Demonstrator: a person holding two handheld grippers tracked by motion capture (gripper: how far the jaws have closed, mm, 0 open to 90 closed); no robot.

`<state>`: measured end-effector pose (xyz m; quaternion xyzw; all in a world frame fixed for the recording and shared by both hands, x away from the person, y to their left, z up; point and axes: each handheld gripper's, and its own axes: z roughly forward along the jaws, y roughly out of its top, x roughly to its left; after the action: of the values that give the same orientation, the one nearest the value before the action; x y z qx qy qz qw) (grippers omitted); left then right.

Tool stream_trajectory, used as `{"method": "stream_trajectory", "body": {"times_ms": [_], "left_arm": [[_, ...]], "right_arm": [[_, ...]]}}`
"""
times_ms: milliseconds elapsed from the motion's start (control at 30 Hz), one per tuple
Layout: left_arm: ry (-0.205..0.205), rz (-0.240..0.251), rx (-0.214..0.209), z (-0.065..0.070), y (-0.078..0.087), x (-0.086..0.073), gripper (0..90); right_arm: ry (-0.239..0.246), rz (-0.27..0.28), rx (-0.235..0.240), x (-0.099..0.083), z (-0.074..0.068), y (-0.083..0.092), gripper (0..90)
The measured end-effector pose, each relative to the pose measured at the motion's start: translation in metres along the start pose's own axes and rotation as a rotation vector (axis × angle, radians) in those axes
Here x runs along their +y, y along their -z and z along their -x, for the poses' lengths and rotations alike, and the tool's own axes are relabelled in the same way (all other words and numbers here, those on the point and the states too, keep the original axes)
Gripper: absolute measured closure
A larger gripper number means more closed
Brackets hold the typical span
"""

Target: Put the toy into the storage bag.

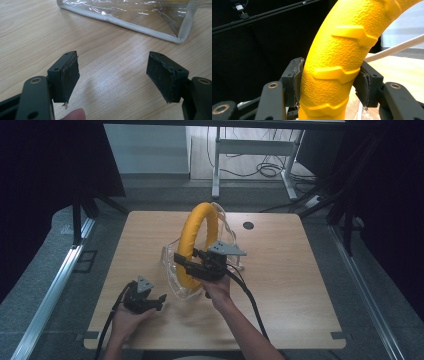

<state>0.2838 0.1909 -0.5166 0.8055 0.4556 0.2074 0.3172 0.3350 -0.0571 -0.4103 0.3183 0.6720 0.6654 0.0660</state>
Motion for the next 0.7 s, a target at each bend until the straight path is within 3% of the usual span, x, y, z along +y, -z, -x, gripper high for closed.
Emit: {"method": "stream_trajectory", "body": {"times_ms": [333, 700], "left_arm": [[0.002, 0.003, 0.001, -0.001, 0.001, 0.0, 26.2], [0.007, 0.008, 0.003, -0.001, 0.003, -0.001, 26.2]], "right_arm": [[0.042, 0.027, -0.057, 0.004, -0.005, 0.009, 31.7], [0.052, 0.04, -0.06, 0.01, 0.002, 0.034, 31.4]]}}
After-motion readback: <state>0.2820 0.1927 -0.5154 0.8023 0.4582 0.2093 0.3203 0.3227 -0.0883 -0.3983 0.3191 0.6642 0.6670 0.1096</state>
